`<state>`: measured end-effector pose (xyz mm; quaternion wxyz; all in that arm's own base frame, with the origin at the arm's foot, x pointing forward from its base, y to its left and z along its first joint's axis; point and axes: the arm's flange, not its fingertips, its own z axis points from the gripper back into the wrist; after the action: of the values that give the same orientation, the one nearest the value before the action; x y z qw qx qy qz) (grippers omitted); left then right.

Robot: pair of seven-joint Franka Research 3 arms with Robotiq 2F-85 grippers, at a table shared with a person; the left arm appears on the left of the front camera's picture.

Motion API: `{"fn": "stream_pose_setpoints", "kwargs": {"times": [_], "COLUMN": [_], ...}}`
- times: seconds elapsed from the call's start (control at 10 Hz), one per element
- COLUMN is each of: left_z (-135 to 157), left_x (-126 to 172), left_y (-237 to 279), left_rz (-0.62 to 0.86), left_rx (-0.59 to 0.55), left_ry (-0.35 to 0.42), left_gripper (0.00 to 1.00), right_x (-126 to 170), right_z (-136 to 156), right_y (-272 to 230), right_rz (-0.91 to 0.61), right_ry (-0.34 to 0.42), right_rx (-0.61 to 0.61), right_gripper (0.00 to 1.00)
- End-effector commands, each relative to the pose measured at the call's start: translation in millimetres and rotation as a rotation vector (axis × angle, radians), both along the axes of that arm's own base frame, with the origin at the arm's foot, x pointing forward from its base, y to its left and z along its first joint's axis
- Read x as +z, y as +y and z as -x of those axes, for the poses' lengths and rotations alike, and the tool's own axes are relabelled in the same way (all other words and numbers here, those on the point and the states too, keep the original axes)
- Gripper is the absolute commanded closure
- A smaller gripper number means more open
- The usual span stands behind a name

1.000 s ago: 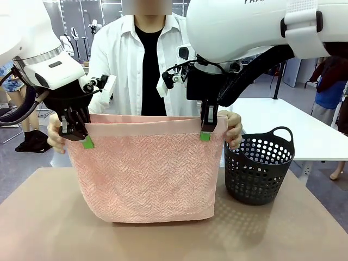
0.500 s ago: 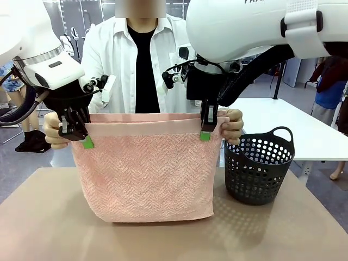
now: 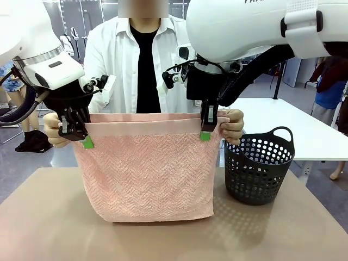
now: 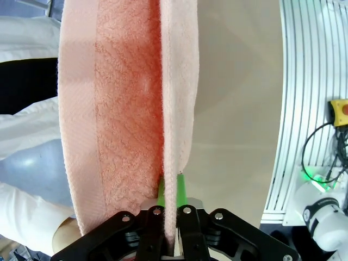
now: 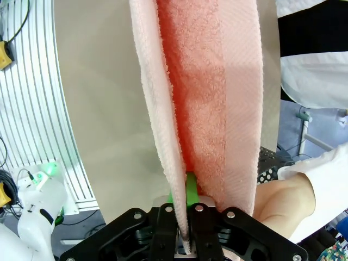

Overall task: Fold the towel.
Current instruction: Release the end of the 100 cm Hotel Towel you were holding and grab the top end of the folded side.

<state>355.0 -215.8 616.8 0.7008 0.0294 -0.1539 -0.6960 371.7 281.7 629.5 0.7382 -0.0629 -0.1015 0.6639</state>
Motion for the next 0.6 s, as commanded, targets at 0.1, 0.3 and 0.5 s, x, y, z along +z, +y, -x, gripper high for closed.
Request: {"fn": "stream_pose_setpoints", "kwargs": {"times": [0.1, 0.3, 0.5], "left_z": [4, 12, 19], "left_x": [4, 12, 23], "left_y": [-1, -5, -11], "left_rz": [-0.015, -0.031, -0.028], "left_rx": [-0.022, -0.011, -0.022], "left_ry": [-0.02, -0.073, -0.11], "left_gripper": [0.35, 0.03, 0.0], "right_x": [2, 12, 18], "right_z": [4, 10, 15], "right_y": [-2, -3, -3], "right_rz": [-0.002, -0.023, -0.011], "right_ry": [-0.019, -0.044, -0.067], "right_rx": [0.008, 0.016, 0.02], "right_gripper": [0.42, 0.08, 0.0]}}
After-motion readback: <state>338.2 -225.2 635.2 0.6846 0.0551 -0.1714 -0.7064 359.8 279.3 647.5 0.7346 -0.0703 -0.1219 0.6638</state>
